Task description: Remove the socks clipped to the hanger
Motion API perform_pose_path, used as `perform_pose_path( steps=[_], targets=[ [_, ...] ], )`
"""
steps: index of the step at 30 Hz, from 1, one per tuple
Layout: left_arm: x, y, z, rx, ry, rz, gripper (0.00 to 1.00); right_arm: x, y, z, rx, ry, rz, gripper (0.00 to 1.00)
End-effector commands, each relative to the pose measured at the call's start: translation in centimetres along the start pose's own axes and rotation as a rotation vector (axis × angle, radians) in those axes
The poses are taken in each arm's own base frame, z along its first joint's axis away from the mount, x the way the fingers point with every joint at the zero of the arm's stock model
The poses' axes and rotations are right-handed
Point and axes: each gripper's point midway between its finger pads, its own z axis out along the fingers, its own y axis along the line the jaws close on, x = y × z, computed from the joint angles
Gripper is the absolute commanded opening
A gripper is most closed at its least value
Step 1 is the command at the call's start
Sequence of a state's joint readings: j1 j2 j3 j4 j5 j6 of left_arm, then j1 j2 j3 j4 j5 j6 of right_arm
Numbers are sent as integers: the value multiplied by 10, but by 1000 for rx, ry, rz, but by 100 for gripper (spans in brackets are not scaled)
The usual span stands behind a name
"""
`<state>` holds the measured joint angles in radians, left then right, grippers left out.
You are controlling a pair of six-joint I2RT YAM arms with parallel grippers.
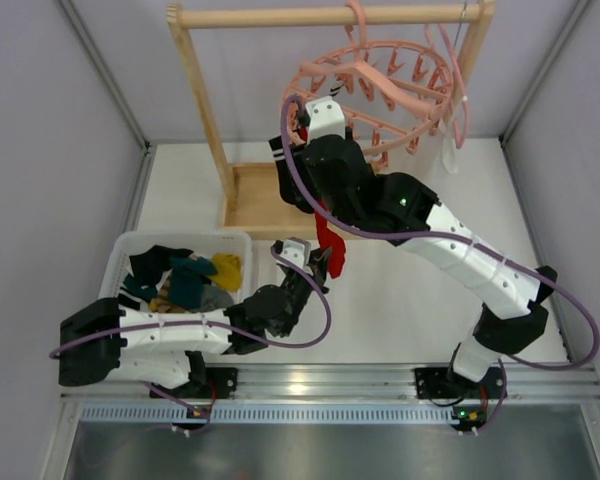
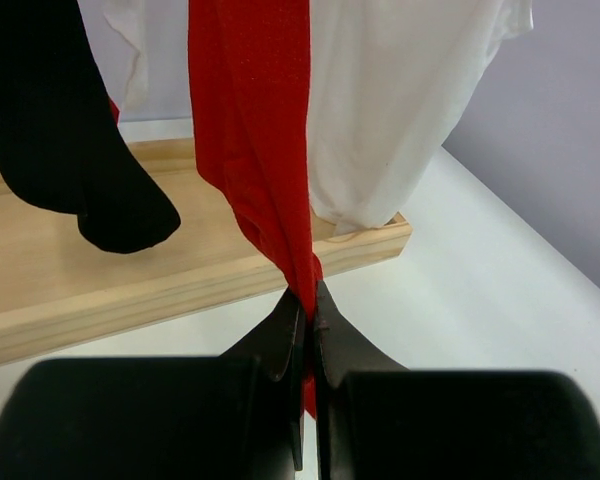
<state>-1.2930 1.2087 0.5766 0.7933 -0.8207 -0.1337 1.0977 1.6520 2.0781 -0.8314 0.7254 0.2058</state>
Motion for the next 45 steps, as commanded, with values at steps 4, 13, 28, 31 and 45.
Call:
perform_pose_path(
  steps=[4,13,28,31,45],
  targets=[
    [-21,-18,2,28,-52,-69,0,-5,-9,9,103,-7,-55,60],
    [-26,-20,0,38,-59,-75,0,0,-14,25,207,-16,-73,57],
    [-26,-20,-4,53,-59,-91,0,-5,-19,44,264,-52,-37,27],
    [-26,-16,-5,37,-61,-90,0,-7,-19,44,261,-61,-24,16],
    [-50,90,-53,-331,32,14,0,0,12,25,-22,-58,66,66]
  ],
)
